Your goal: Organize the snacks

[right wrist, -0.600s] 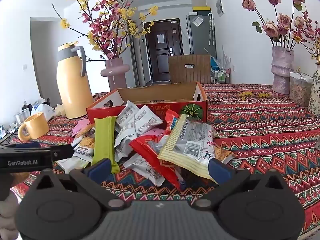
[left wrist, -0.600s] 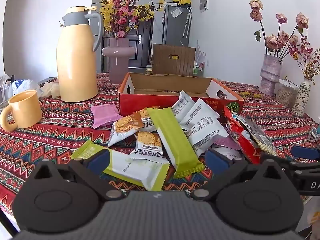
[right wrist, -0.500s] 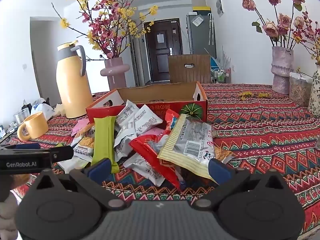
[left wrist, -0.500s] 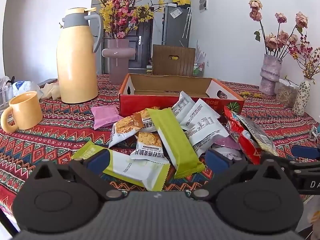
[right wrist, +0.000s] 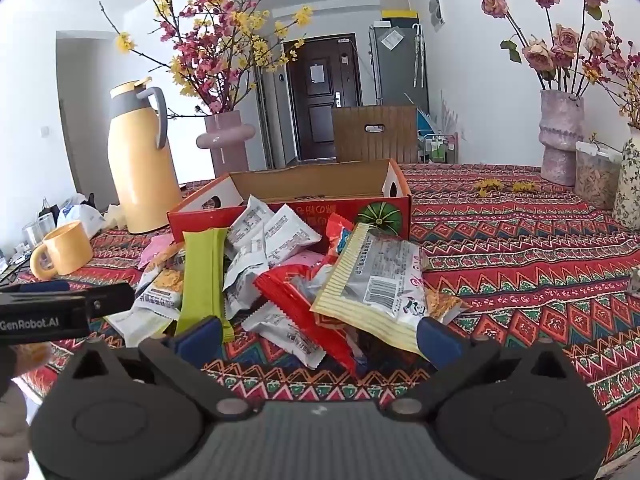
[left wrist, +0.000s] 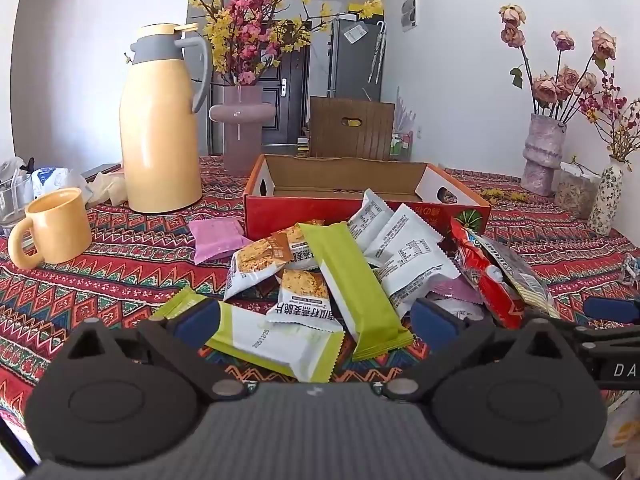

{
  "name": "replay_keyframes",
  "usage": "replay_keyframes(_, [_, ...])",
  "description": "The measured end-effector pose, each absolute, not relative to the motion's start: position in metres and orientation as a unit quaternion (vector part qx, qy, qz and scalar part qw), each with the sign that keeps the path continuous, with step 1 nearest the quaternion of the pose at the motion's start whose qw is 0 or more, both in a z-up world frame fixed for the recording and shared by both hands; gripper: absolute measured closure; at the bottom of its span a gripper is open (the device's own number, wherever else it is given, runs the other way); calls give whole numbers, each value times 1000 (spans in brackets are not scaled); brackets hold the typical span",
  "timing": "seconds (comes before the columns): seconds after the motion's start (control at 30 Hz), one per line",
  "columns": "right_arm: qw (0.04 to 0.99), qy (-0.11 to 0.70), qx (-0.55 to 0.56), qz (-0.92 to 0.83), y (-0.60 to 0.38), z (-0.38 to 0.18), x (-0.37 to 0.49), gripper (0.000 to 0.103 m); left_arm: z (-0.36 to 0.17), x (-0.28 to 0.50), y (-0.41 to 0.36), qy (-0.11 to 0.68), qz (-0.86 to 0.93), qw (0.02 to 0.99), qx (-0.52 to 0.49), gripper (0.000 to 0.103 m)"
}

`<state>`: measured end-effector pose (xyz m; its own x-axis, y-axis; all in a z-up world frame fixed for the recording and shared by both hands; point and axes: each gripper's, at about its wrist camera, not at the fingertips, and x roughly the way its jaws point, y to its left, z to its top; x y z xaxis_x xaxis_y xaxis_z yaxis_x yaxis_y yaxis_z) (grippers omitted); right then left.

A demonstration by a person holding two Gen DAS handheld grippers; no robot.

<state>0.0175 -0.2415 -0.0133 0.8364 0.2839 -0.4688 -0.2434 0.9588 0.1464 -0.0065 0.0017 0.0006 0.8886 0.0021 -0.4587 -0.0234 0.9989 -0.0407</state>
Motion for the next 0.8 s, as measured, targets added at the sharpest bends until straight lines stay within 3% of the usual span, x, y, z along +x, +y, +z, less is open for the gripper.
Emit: replay_keyframes(0.8, [957, 252, 39, 137, -240, -14, 16, 0, 1, -8, 3, 235, 10, 972, -29, 0])
